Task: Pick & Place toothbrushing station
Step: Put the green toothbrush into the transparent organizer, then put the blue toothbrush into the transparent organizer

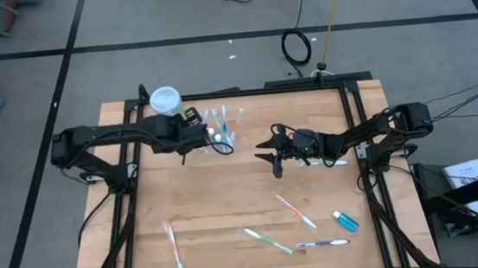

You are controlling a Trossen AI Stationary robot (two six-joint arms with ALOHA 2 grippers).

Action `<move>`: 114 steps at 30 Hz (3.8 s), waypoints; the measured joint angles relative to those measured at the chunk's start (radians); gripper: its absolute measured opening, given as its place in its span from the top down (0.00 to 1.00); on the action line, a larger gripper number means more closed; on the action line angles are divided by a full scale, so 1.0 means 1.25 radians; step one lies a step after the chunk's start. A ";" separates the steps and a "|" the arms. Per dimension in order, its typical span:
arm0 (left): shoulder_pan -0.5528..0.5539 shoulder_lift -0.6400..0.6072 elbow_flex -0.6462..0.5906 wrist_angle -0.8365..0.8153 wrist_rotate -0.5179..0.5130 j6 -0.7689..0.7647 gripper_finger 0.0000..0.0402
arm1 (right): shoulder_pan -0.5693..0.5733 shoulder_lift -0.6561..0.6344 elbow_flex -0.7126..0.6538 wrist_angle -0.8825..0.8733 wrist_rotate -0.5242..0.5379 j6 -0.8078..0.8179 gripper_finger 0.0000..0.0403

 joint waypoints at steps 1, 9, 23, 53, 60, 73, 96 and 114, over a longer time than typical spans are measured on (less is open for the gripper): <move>0.002 0.009 -0.003 0.008 -0.005 0.000 0.95 | 0.000 0.000 0.000 0.000 0.000 0.000 0.65; 0.002 0.085 -0.006 0.047 0.016 -0.025 0.95 | 0.000 0.000 0.000 0.000 0.000 0.000 0.65; 0.002 0.154 -0.006 0.101 0.092 -0.279 0.80 | 0.000 0.000 0.000 0.000 0.000 0.000 0.65; -0.047 0.101 0.033 0.131 0.095 -0.507 0.47 | 0.000 0.000 0.000 -0.007 0.000 -0.006 0.65; -0.073 0.027 0.069 0.134 0.188 -0.637 0.47 | 0.000 0.000 0.000 -0.026 -0.001 -0.006 0.65; -0.080 -0.073 0.069 0.079 0.426 -0.998 0.47 | 0.000 -0.055 0.001 -0.174 0.005 0.006 0.65; -0.355 -0.106 -0.174 -0.005 0.746 -1.691 0.47 | 0.000 -0.316 0.001 -0.723 0.113 0.330 0.65; -0.656 -0.105 -0.345 0.528 0.796 -1.643 0.47 | 0.000 -0.316 0.001 -0.852 0.188 0.436 0.65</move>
